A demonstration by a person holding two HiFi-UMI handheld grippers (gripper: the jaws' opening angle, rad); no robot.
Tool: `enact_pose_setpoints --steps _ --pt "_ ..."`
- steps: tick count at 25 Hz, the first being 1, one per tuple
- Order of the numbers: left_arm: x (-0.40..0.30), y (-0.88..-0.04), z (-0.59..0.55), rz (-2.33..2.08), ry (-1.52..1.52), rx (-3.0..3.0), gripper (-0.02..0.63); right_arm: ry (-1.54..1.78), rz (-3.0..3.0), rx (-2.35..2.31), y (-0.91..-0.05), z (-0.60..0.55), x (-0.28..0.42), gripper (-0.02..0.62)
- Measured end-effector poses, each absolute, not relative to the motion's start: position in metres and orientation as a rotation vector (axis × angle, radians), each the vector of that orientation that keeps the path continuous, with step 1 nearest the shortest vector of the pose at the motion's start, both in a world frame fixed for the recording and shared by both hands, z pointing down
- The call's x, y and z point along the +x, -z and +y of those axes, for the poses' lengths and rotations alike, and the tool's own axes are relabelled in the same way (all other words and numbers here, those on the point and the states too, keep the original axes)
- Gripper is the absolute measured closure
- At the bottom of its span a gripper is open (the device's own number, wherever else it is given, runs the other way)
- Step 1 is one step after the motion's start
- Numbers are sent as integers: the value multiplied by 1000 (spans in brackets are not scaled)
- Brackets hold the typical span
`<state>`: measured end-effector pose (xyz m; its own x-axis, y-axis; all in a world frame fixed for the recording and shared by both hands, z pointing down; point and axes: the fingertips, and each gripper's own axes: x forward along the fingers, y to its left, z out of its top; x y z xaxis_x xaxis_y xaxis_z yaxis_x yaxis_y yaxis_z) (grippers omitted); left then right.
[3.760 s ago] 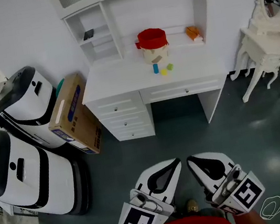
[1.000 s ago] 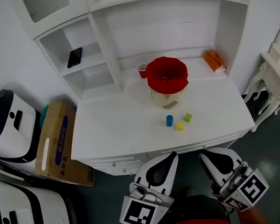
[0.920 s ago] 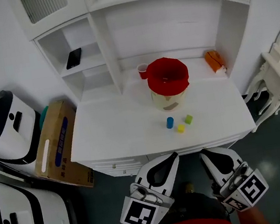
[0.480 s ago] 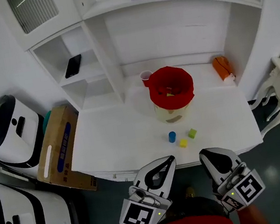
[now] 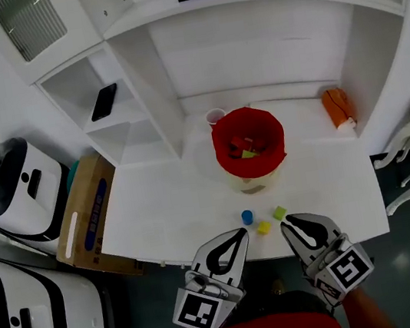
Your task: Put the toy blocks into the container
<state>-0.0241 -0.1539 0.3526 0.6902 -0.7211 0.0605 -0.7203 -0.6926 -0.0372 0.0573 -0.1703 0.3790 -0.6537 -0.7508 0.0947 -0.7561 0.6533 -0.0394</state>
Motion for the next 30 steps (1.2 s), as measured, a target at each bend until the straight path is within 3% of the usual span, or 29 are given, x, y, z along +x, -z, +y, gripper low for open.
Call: enact_pose_setpoints --steps 2,6,16,23,24,26,30 --pt "-24 -356 -160 1240 121 -2884 588 -138 -2752 1257 -395 -182 60 518" --pt "-27 -362 -174 1247 146 -2906 588 -228 -2609 1185 -439 -201 63 434" --pt "-43 -376 -197 1243 196 -2933 588 -352 -2296 1005 -542 -236 64 356" --pt "-48 -379 -205 1233 229 -2945 588 -404 -2210 921 -570 -238 63 358" --pt "-48 -379 -207 1230 229 -2946 588 -404 -2206 911 -572 -238 62 369" --pt "-47 -380 -209 1223 231 -2946 588 -396 -2201 906 -575 -237 61 452" --pt "-44 -380 -213 1205 235 -2950 588 -449 -2267 980 -561 -235 63 448"
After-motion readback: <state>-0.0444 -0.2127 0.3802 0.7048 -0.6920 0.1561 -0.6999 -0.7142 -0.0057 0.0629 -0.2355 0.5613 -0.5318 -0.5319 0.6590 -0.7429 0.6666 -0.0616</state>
